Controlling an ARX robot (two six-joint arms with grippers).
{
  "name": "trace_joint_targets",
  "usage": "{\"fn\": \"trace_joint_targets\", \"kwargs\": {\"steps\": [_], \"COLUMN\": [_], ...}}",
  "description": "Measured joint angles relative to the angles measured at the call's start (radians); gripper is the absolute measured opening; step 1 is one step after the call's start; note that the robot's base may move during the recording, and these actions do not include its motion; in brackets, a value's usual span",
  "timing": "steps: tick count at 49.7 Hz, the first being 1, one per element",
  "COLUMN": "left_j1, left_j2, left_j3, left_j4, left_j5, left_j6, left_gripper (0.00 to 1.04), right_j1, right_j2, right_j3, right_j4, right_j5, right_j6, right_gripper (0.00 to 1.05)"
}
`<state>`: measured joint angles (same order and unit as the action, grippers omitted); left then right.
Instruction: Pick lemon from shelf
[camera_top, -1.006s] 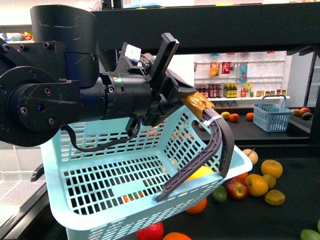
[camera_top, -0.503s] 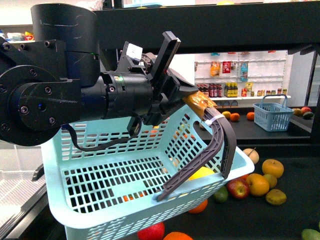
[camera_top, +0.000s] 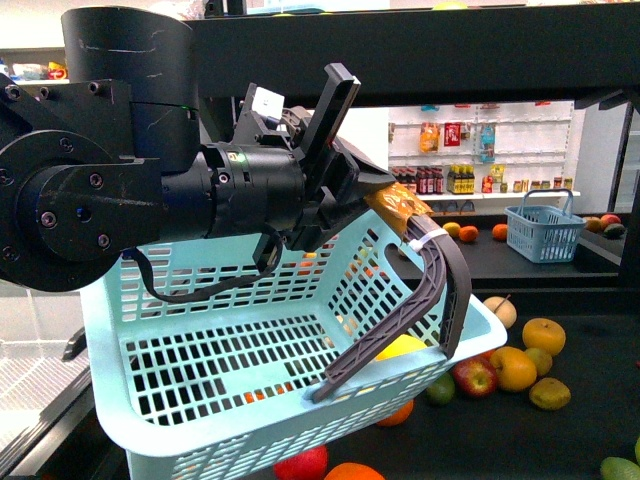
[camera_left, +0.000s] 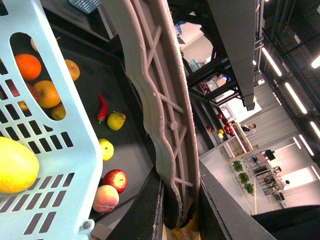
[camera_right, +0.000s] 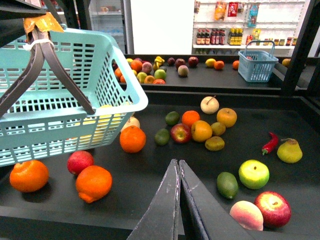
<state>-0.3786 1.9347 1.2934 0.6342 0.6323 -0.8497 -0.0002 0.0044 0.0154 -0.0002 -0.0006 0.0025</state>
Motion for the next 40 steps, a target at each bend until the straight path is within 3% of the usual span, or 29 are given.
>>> {"fn": "trace_joint_targets", "kwargs": {"steps": [3, 7, 31, 40], "left_j1": [0.0, 0.0, 0.0, -0.005], "left_j2": [0.0, 0.0, 0.0, 0.011], "left_j3": [0.0, 0.0, 0.0, -0.006], "left_j4": [0.0, 0.0, 0.0, 0.105], "left_j5": [0.0, 0.0, 0.0, -0.063], "left_j6": [0.0, 0.0, 0.0, -0.029], "left_gripper": [0.12, 0.12, 0.12, 0.12], "right_j1": [0.0, 0.0, 0.0, 0.0], "right_j2": [0.0, 0.0, 0.0, 0.0], "right_j3": [0.0, 0.0, 0.0, 0.0], "right_j4": [0.0, 0.0, 0.0, 0.0], "right_j5": [0.0, 0.0, 0.0, 0.0], "right_j6": [-0.001, 0.0, 0.0, 0.0], "right_gripper": [0.03, 0.2, 0.97, 0.97]}}
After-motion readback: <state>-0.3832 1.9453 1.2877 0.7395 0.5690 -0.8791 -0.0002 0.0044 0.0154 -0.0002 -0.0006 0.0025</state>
